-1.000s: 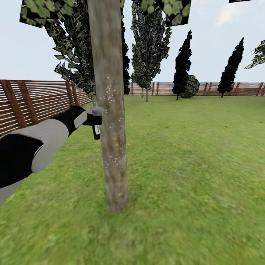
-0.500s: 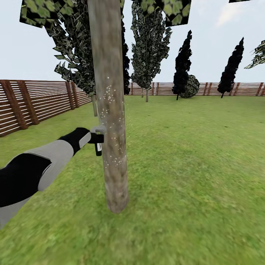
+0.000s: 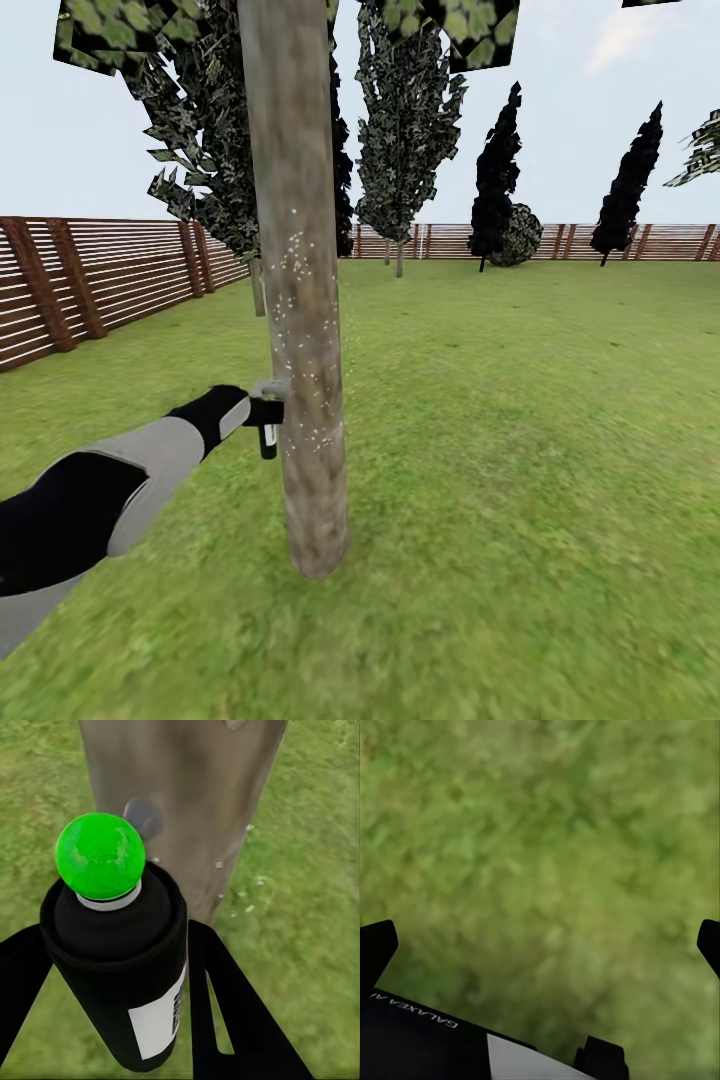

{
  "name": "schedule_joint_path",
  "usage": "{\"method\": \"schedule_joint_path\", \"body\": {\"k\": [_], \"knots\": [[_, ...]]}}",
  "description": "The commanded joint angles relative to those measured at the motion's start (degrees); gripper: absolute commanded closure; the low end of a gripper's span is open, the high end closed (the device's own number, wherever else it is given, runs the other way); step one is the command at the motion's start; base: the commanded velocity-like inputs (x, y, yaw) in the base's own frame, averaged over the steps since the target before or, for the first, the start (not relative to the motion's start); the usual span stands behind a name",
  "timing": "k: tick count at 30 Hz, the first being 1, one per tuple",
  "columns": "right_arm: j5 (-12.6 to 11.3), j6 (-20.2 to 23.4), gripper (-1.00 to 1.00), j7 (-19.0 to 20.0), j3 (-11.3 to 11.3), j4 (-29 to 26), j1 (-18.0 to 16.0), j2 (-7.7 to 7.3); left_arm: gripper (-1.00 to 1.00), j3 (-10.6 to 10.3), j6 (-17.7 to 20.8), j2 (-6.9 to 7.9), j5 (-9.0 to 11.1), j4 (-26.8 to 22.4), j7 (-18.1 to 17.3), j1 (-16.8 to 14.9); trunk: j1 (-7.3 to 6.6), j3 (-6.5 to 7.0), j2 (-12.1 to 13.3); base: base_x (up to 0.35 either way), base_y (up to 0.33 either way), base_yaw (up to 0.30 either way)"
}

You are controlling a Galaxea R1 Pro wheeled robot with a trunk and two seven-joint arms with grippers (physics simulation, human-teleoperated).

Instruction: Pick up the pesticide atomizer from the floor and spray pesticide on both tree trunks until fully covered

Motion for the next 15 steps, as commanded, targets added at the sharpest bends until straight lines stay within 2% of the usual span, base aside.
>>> {"method": "schedule_joint_path", "body": {"k": [1,4,13,14,15], "knots": [[0.0,0.0,-1.00,0.0,0.0,0.0,0.0,0.02,1.00,0.0,-1.5,-0.01,0.0,0.0,0.0,1.0,0.00,0.01,0.0,0.000,0.000,0.000],[0.0,0.0,-1.00,0.0,0.0,0.0,0.0,0.04,1.00,0.0,-3.0,-0.01,0.0,0.0,0.0,2.3,0.00,0.01,0.0,0.000,0.000,0.000],[0.0,0.0,-1.00,0.0,0.0,0.0,0.0,0.05,1.00,0.2,-3.4,0.17,-0.1,0.0,0.0,3.8,0.00,0.01,0.0,0.000,0.000,0.000],[0.0,0.0,-1.00,0.0,0.0,0.0,0.0,0.05,1.00,0.2,-3.4,0.63,-0.1,0.0,0.0,3.9,0.00,0.01,0.0,0.000,0.000,0.000],[0.0,0.0,-1.00,0.0,0.0,0.0,0.0,0.05,1.00,0.2,-3.5,2.17,-0.1,0.0,0.0,3.9,0.00,0.01,0.0,0.000,0.000,0.000]]}}
